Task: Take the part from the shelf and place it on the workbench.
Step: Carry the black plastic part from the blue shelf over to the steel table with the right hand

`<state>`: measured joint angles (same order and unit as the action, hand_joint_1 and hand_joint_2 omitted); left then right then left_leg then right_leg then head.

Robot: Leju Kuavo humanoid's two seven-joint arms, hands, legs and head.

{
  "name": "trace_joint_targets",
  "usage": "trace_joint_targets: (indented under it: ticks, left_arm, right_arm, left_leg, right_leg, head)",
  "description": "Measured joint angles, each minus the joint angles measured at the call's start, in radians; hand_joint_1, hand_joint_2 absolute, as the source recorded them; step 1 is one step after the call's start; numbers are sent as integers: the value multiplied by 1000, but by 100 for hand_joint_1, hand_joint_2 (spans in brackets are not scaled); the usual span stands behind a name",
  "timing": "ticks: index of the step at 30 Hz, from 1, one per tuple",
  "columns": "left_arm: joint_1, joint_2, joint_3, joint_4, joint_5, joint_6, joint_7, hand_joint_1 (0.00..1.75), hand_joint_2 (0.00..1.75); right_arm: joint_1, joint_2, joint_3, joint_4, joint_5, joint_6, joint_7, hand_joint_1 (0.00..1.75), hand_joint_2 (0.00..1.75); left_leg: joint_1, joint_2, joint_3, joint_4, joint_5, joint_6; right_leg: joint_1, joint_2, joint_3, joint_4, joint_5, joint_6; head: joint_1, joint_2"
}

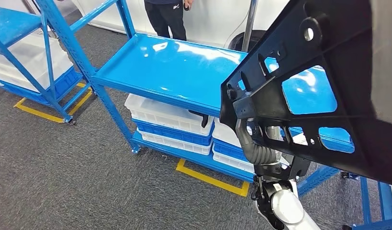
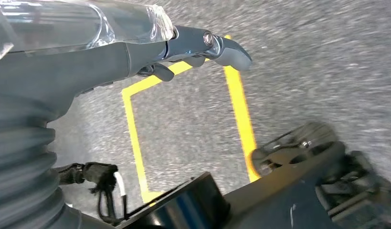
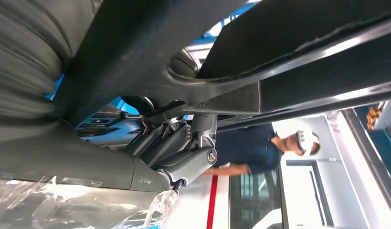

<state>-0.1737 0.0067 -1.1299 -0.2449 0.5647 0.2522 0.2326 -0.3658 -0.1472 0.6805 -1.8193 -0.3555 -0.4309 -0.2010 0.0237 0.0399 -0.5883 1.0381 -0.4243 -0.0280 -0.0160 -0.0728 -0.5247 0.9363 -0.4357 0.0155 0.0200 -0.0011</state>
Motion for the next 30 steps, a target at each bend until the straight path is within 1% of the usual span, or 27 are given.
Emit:
trace_joint_targets:
  ticks: [1,2,3,4,5,6,7,9,10,11,12,13,14,15,16,17,18,20,21,22,24,25,26,27,28,29,30]
  left_arm:
    - [4,1,0,0,-1,0,2,0,175]
    - [6,1,0,1,-1,1,4,0,175]
    - [8,2,1,1,-1,1,7,0,175]
    - [9,2,1,1,-1,1,8,0,175]
    - [10,2,2,1,0,2,10,0,175]
    - [11,2,3,1,0,1,15,0,175]
    - [10,1,3,1,1,0,21,0,175]
    - [9,1,6,1,1,-2,37,0,175]
    - [8,1,7,1,0,-2,45,0,175]
    - [8,1,8,1,-1,-3,50,0,175]
    - [7,1,8,1,-2,-4,55,0,175]
    - [6,1,9,1,-4,-4,58,0,175]
    - [5,1,9,1,-6,-4,59,0,175]
    - [4,0,9,1,-8,-4,60,0,175]
    - [3,-1,9,1,-12,-4,59,0,175]
    - [2,-2,9,1,-15,-3,58,0,175]
    - [2,-2,9,1,-17,-2,57,0,175]
    - [2,-2,9,1,-19,0,55,0,175]
    - [3,-2,9,1,-20,1,55,0,175]
    - [2,-3,9,1,-20,1,55,0,175]
    - [-2,-3,9,1,-21,2,54,0,175]
    - [-6,-3,9,1,-21,3,53,0,175]
    - [-10,-3,9,1,-21,3,52,0,175]
    - [-11,-3,9,1,-21,3,52,0,175]
    - [-10,-3,9,1,-22,3,52,0,175]
    - [-7,-2,8,1,-24,4,52,0,175]
    - [-1,-2,7,1,-26,5,52,0,175]
  right_arm:
    - [0,0,0,-1,0,1,0,175,175]
    - [0,0,0,-1,0,1,0,175,175]
    - [0,0,0,-1,0,2,1,175,175]
    - [0,0,0,-1,0,2,1,175,175]
    - [0,0,0,-1,0,2,1,175,175]
    - [0,0,0,-2,-1,3,1,175,175]
    - [1,-1,0,-2,-2,3,1,175,175]
    - [6,-2,0,-4,-3,3,0,175,175]
    - [11,-3,0,-4,-4,4,0,175,175]
    - [16,-4,0,-4,-5,6,0,175,175]
    - [20,-6,0,-4,-6,8,0,175,175]
    - [22,-7,0,-4,-6,9,0,175,175]
    - [23,-8,0,-5,-6,10,0,175,175]
    - [23,-8,0,-6,-6,11,0,175,175]
    - [22,-9,0,-8,-7,12,0,175,175]
    - [23,-9,0,-8,-7,14,0,175,175]
    - [23,-10,0,-9,-8,16,1,175,175]
    - [22,-8,1,-9,-10,20,1,175,175]
    - [21,-7,1,-9,-10,22,1,175,175]
    - [20,-5,1,-9,-10,24,1,175,175]
    - [20,-3,1,-7,-11,30,0,175,175]
    - [20,-2,1,-5,-11,34,0,175,175]
    - [21,-1,2,-3,-11,39,1,175,175]
    - [20,0,4,0,-11,43,1,175,175]
    - [20,2,6,3,-11,48,1,175,175]
    - [20,4,7,6,-12,51,2,175,175]
    - [19,7,8,9,-12,53,1,175,175]
  left_leg:
    - [-1,20,25,-56,18,5]
    - [-4,34,37,-87,26,13]
    - [-7,33,35,-93,23,23]
    - [-8,18,32,-93,25,33]
    - [-8,5,31,-94,26,41]
    - [-7,-8,32,-95,27,47]
    - [-6,-21,33,-96,29,54]
    - [-5,-45,35,-97,30,62]
    - [-5,-58,35,-97,30,64]
    - [-6,-73,36,-96,30,65]
    - [-7,-88,37,-96,29,65]
    - [-7,-104,39,-96,29,65]
    - [-7,-119,41,-96,28,64]
    - [-7,-133,42,-95,27,62]
    - [-8,-145,41,-94,25,59]
    - [-7,-156,38,-94,25,55]
    - [-7,-167,34,-94,25,50]
    - [-1,-184,28,-96,26,38]
    - [-2,-171,24,-88,20,32]
    - [-3,-146,12,-61,4,28]
    - [-8,-80,-40,59,-57,19]
    - [-8,-64,-74,133,-88,16]
    - [-8,-58,-98,188,-107,14]
    - [-8,-54,-105,209,-108,13]
    - [-8,-49,-92,186,-90,12]
    - [-8,-39,-60,126,-58,14]
    - [-10,-16,-23,49,-25,17]
  right_leg:
    - [3,-9,2,2,-3,6]
    - [8,-18,3,3,-6,12]
    - [11,-28,4,3,-8,17]
    - [11,-39,5,3,-9,22]
    - [9,-43,8,5,-15,27]
    - [5,-31,5,19,-28,32]
    - [2,-9,-9,55,-51,35]
    - [0,44,-70,188,-117,38]
    - [1,57,-108,260,-143,38]
    - [1,64,-136,307,-152,37]
    - [1,67,-148,317,-140,35]
    - [1,70,-139,284,-109,33]
    - [1,82,-115,219,-65,29]
    - [0,108,-85,143,-26,24]
    - [-2,132,-59,78,1,21]
    - [-2,151,-43,37,14,20]
    - [-1,159,-36,20,14,18]
    - [-1,136,-33,14,13,13]
    - [-2,123,-30,12,13,9]
    - [-4,110,-27,8,14,3]
    - [-2,81,-22,6,11,-6]
    - [-1,65,-21,6,10,-9]
    - [0,50,-20,6,8,-10]
    - [1,36,-19,6,6,-10]
    - [1,23,-18,6,4,-8]
    - [1,11,-15,6,1,-6]
    - [2,1,-12,7,-1,-3]
  head:
    - [0,0]
    - [0,0]
    - [0,0]
    - [1,0]
    - [2,0]
    - [2,0]
    - [3,0]
    - [5,0]
    - [6,0]
    - [6,0]
    - [6,0]
    - [6,0]
    - [6,0]
    - [6,0]
    - [6,0]
    - [5,0]
    - [5,0]
    - [6,0]
    - [5,0]
    - [3,0]
    - [0,0]
    - [-2,0]
    - [-2,0]
    - [-2,0]
    - [-2,0]
    - [-2,0]
    - [-2,0]
